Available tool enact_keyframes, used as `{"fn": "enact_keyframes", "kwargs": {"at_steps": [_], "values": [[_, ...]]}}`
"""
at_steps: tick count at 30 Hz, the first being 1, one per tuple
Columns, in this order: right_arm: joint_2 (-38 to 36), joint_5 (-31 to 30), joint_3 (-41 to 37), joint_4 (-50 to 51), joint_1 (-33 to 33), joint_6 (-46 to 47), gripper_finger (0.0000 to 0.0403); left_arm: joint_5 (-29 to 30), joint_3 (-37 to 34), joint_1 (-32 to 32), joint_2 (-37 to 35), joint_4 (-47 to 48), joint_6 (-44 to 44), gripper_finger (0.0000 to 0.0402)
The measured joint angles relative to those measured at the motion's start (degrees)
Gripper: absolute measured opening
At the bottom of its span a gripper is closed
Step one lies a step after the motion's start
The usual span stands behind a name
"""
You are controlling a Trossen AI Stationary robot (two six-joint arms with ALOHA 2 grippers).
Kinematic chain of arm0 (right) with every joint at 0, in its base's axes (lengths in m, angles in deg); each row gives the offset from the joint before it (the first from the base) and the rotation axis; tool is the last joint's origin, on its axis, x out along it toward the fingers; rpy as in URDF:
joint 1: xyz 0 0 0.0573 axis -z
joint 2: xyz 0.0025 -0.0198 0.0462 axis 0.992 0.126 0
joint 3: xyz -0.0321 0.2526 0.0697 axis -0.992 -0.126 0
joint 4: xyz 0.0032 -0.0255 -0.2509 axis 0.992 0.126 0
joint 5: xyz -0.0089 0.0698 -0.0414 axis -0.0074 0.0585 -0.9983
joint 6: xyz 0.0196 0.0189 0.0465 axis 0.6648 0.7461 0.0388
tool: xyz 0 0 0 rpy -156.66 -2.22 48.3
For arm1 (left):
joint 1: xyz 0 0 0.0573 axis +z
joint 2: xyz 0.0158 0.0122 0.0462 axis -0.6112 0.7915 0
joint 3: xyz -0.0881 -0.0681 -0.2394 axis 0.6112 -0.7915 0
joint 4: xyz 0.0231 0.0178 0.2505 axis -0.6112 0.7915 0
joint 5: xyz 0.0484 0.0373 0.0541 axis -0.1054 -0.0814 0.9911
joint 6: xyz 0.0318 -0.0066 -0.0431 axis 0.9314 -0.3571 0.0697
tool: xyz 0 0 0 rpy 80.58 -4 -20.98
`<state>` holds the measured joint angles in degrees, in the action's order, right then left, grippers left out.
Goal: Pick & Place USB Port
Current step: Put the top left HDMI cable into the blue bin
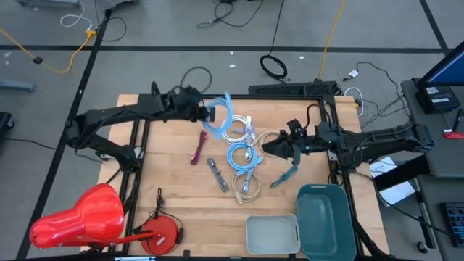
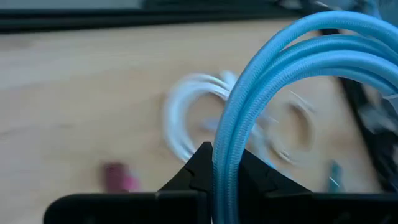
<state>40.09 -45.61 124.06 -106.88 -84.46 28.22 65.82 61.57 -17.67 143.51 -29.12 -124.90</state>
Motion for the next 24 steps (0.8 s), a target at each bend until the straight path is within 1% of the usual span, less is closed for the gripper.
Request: {"fn": "enact_keyframes", "kwargs": {"at_steps": [2, 5, 7, 9, 13, 14, 18, 19, 24], "values": [[0.3, -0.2, 0.0, -0.4, 1.3, 1.3, 0.0128, 1.3, 1.6, -4.7, 0.2, -0.4, -1.1, 0.0031], [0.7, 0.0, 0.0, -0.4, 2.9, 3.3, 0.0128, 7.0, 3.3, -10.9, 1.3, -0.5, -4.7, 0.0031], [1.5, 0.9, 0.0, -1.0, 3.4, 4.4, 0.0130, 10.0, 3.4, -13.0, 1.5, -0.2, -6.5, 0.0031], [2.2, 1.2, 0.0, -1.0, 3.6, 5.4, 0.0135, 11.1, 3.6, -14.1, 2.3, -3.0, -8.1, 0.0031], [5.4, 1.5, 0.0, -5.3, 3.5, 7.4, 0.0155, 10.4, 3.6, -15.2, 4.6, -9.1, -8.7, 0.0031], [6.2, 1.5, 0.0, -5.9, 3.5, 7.8, 0.0161, 9.5, 3.6, -15.3, 5.3, -11.7, -8.8, 0.0031], [9.3, 1.7, 0.0, -9.9, 3.5, 9.0, 0.0186, 6.5, 3.6, -15.4, 8.2, -16.2, -8.9, 0.0031], [9.9, 1.7, 0.0, -11.1, 3.5, 9.0, 0.0191, 5.5, 3.6, -15.5, 8.8, -16.4, -9.4, 0.0031], [11.0, 3.9, 0.0, -11.8, 3.4, 8.9, 0.0211, 5.5, 3.9, -17.1, 10.1, -15.4, -10.2, 0.0031]]}}
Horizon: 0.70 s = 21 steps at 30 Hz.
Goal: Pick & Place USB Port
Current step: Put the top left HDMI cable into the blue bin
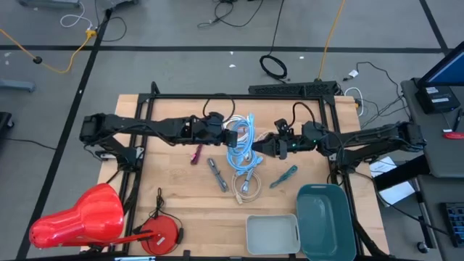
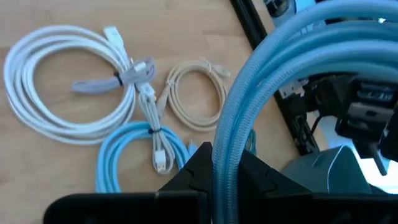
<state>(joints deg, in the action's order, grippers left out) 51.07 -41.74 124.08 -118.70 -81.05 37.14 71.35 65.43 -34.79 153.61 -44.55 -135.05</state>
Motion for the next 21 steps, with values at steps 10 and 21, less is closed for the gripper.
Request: {"fn": "enact_keyframes", "kwargs": {"at_steps": [10, 21], "values": [[0.0, 1.6, 0.0, 4.1, 0.1, -0.3, 0.0217, 3.9, 0.3, -0.6, -4.5, 7.9, -0.2, 0.0031], [0.1, -1.4, -0.1, 7.2, 1.5, -0.4, 0.0237, 5.2, 0.3, -2.2, -6.5, 11.2, -2.0, 0.0031]]}}
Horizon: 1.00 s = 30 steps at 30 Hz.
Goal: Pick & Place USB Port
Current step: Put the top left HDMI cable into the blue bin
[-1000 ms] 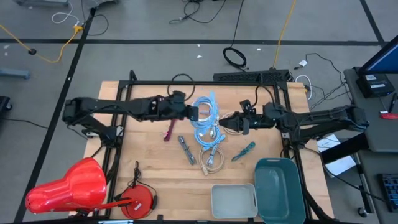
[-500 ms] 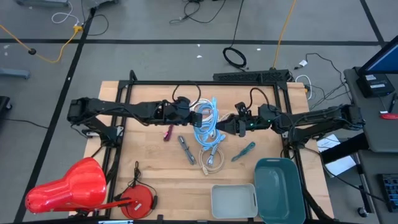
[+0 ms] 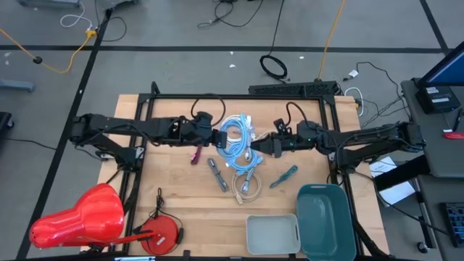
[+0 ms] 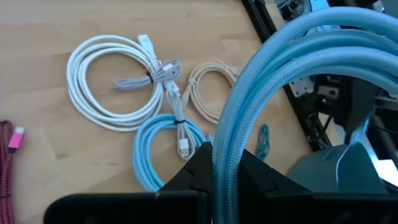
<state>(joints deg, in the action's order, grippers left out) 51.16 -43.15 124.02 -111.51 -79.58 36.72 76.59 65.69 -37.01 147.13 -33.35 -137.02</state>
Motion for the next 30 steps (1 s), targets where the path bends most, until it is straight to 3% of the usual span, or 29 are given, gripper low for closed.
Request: {"fn": "enact_keyframes", "kwargs": {"at_steps": [18, 25, 30], "values": [[0.0, 0.1, 0.0, -0.4, 1.0, -0.1, 0.0241, 0.3, 0.0, 0.5, 1.5, -3.2, 0.1, 0.0031], [0.0, 0.1, 0.1, -0.6, 1.0, -0.1, 0.0244, -4.1, 0.4, 0.2, 8.0, -7.8, -0.2, 0.0031], [0.0, 0.1, 0.1, -0.5, 1.0, 0.1, 0.0243, -5.1, 6.7, 0.2, 12.5, -6.4, 2.9, 0.0031]]}}
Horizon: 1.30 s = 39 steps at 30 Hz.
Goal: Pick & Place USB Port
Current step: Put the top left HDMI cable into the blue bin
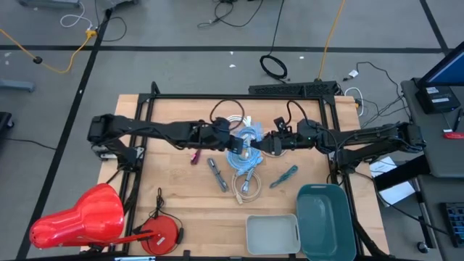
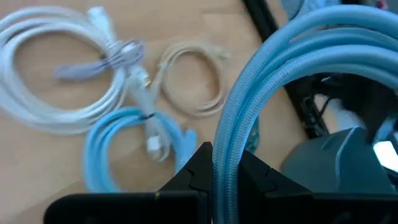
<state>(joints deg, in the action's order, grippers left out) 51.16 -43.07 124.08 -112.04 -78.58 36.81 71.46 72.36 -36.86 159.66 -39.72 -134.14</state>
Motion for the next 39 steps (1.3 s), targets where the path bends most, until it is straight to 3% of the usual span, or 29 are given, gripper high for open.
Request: {"fn": "enact_keyframes", "kwargs": {"at_steps": [4, 7, 11, 16, 20, 25, 29, 33, 35, 39], "values": [[0.0, 0.1, 0.0, -0.2, 0.0, 0.3, 0.0232, 1.9, 7.0, 0.3, 1.9, 8.2, 4.2, 0.0031], [-0.1, 0.4, 0.0, -0.2, -0.1, 1.2, 0.0201, 5.1, 10.8, 0.5, 1.9, 16.3, 6.3, 0.0031], [0.0, 2.5, 0.0, -0.1, -0.2, 1.3, 0.0137, 7.4, 13.4, 1.0, 0.8, 22.8, 6.4, 0.0031], [-0.1, 6.1, 0.0, -0.5, -0.2, 1.0, 0.0030, 3.7, 14.3, 0.5, 0.3, 20.3, 8.7, 0.0031], [-0.4, 8.1, 0.0, -1.0, -0.2, 1.7, 0.0030, 2.5, 14.3, -0.4, 0.2, 19.3, 9.2, 0.0040], [-0.9, 10.7, 0.0, -0.1, -1.9, 3.5, 0.0030, -1.7, 14.5, -1.9, -1.9, 24.4, 12.8, 0.0103], [-2.7, 12.1, 0.0, 0.3, -5.5, 7.1, 0.0030, -1.9, 14.6, -3.5, -5.0, 30.7, 13.2, 0.0130], [-6.2, 17.4, -0.1, 1.0, -11.5, 13.4, 0.0030, 3.9, 14.4, -5.2, -9.5, 38.6, 14.8, 0.0135], [-8.6, 18.5, 0.0, 1.7, -16.2, 17.4, 0.0030, 7.7, 14.7, -5.6, -11.7, 37.7, 14.7, 0.0134], [-13.1, 8.8, 0.0, 6.6, -29.1, 24.7, 0.0030, 11.7, 14.4, -7.6, -15.2, 43.8, 13.9, 0.0135]]}}
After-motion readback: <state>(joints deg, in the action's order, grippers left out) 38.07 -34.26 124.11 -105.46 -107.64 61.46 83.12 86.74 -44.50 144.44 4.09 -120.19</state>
